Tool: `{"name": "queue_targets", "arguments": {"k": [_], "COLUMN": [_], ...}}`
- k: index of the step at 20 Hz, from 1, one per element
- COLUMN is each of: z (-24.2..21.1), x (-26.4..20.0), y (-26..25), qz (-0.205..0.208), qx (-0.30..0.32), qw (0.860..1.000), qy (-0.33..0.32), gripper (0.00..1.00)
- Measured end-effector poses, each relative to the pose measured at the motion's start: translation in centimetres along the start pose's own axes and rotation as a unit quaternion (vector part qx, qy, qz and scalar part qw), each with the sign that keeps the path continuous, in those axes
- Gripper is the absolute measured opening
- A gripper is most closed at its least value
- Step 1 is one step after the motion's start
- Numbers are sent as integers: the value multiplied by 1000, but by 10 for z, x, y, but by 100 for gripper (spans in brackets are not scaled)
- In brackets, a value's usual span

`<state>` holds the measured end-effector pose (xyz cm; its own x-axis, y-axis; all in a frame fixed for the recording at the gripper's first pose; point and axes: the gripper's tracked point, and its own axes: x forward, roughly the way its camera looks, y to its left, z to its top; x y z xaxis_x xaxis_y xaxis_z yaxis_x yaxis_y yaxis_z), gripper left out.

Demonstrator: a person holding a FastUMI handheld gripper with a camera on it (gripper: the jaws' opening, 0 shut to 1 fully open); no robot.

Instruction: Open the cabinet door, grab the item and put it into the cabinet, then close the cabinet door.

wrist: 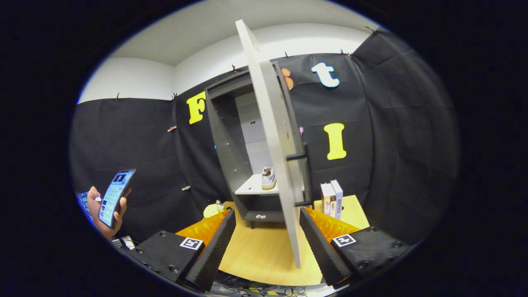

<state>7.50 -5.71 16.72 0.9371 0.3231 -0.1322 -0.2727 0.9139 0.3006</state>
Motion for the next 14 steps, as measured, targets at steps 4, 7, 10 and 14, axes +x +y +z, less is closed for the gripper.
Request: {"name": "queue_targets", "arguments": {"k": [4,7,10,14], "z": [14,15,11,9], "x": [-2,4,19,48], "y": [-33,-57,-97,-136], "qz": [-29,-51,-96,-134], "qx": [4,18,9,-1], "qw": [999,998,995,990], "qy": [-13,-19,-27,-31], "gripper": [98,98,98,98]}}
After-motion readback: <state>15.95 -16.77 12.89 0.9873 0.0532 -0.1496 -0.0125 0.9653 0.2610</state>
